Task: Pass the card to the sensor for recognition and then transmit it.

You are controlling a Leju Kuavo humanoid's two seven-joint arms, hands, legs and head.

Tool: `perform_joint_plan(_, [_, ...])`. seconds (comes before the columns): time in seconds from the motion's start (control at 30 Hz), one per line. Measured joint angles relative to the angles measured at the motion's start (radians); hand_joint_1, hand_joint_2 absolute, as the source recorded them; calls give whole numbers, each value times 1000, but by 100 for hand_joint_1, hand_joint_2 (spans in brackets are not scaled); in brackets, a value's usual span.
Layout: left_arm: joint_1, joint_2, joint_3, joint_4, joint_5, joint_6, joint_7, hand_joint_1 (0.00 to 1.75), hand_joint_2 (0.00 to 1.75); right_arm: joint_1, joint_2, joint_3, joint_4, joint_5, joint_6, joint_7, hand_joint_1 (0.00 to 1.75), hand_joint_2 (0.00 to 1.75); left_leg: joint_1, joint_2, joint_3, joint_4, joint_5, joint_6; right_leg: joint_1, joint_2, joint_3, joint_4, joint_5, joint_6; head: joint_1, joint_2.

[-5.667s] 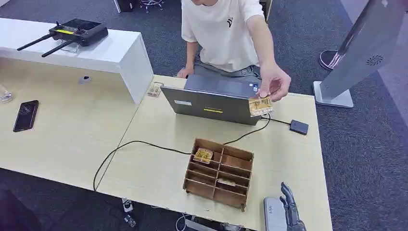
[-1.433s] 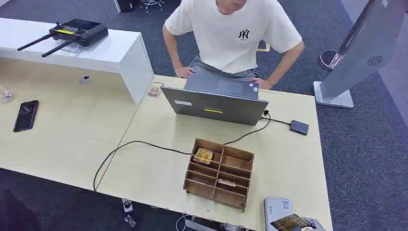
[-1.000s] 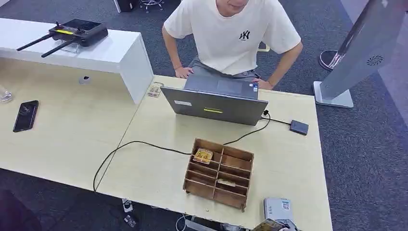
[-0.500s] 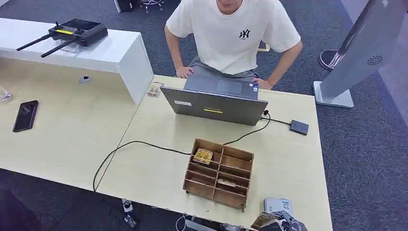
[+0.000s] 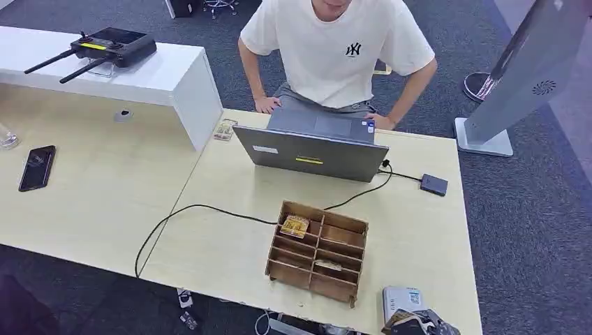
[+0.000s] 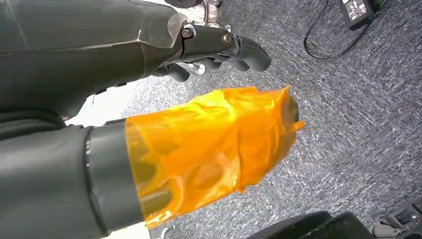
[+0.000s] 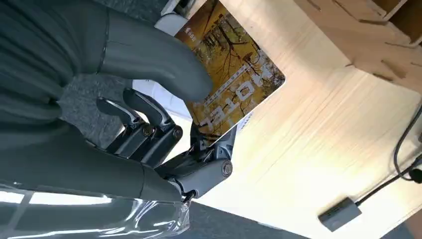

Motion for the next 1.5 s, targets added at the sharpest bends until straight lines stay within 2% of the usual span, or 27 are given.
perform_joint_plan(0.27, [0, 0, 0, 0, -4, -1, 2, 0, 0, 0, 11, -46, 10, 0, 55, -35, 175, 175, 0, 0, 0, 0, 0, 0, 0, 0, 0, 0, 0, 0, 0, 0])
perform_joint_plan(0.57, [0, 0, 0, 0, -13, -4, 10, 0, 0, -23, 64, -109, 45, 6, 127, -72, 175, 175, 0, 0, 0, 0, 0, 0, 0, 0, 0, 0, 0, 0, 0, 0])
perform_joint_plan(1.03, [-1, -1, 0, 0, -20, -7, 11, 0, 0, -38, 132, -188, 101, 60, 218, -88, 175, 175, 0, 0, 0, 0, 0, 0, 0, 0, 0, 0, 0, 0, 0, 0])
perform_joint_plan(1.5, [-1, -1, 0, 0, -22, -10, 13, 0, 0, -38, 176, -230, 132, 79, 256, -96, 175, 175, 0, 0, 0, 0, 0, 0, 0, 0, 0, 0, 0, 0, 0, 0])
